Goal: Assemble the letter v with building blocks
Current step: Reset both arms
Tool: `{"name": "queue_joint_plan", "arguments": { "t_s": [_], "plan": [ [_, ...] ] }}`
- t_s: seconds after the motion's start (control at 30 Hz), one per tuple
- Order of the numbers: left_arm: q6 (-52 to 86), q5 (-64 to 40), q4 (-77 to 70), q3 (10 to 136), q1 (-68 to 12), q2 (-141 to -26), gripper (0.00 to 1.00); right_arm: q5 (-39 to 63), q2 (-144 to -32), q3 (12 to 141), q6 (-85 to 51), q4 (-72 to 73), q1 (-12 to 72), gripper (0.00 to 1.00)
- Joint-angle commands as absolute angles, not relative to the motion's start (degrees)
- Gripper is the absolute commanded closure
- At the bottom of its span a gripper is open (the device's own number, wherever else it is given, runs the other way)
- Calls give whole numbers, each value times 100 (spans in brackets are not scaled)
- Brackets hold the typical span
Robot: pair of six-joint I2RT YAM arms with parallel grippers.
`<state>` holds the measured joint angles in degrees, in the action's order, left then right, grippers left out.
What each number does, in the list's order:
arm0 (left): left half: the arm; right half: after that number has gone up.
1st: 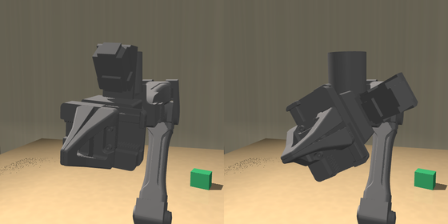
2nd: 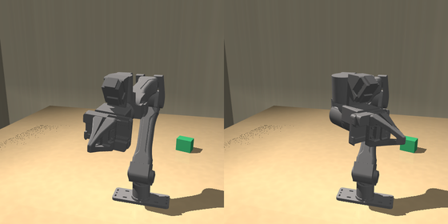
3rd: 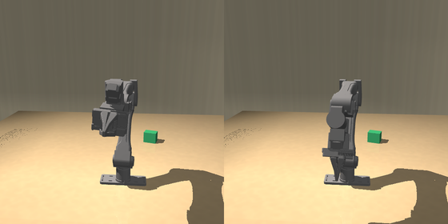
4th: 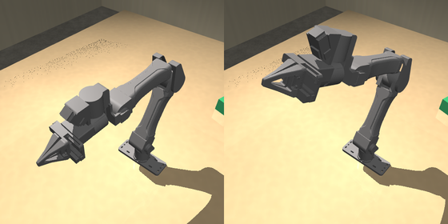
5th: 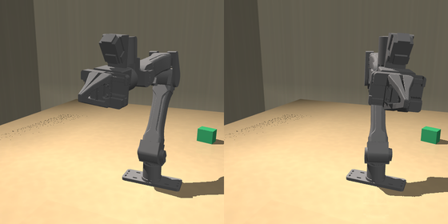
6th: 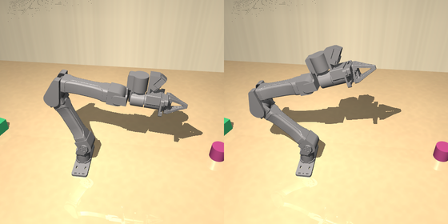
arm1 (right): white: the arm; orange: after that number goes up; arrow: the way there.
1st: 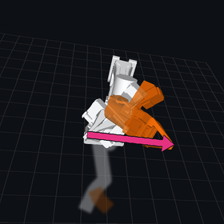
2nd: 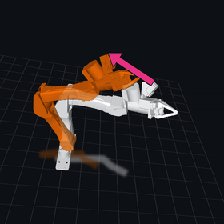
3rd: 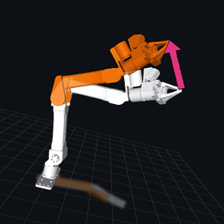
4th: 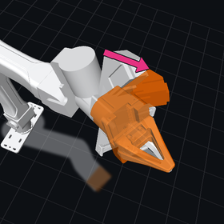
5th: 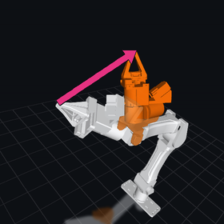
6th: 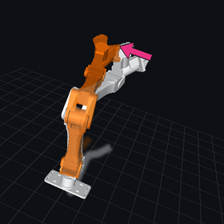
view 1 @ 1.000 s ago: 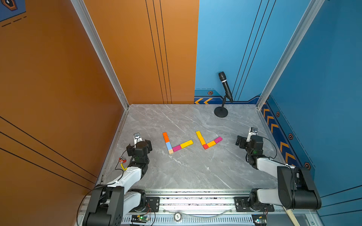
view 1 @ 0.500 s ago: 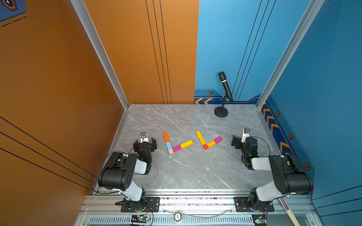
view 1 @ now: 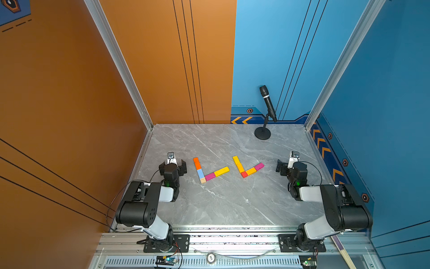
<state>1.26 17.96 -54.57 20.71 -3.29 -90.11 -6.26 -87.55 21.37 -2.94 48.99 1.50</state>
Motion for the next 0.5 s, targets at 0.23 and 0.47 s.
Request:
{"name": "queue_joint_plan", "arguments": {
  "t_s": [0.23,0.47],
  "plan": [
    [-21,1577,-5366,2142,-363,-8973,2,-597,-8780,2235,-290,4846,141,1],
    [23,1376,-5265,2180,-265,-8969,2,-604,-8780,2241,-289,4845,141,0]
  ]
}}
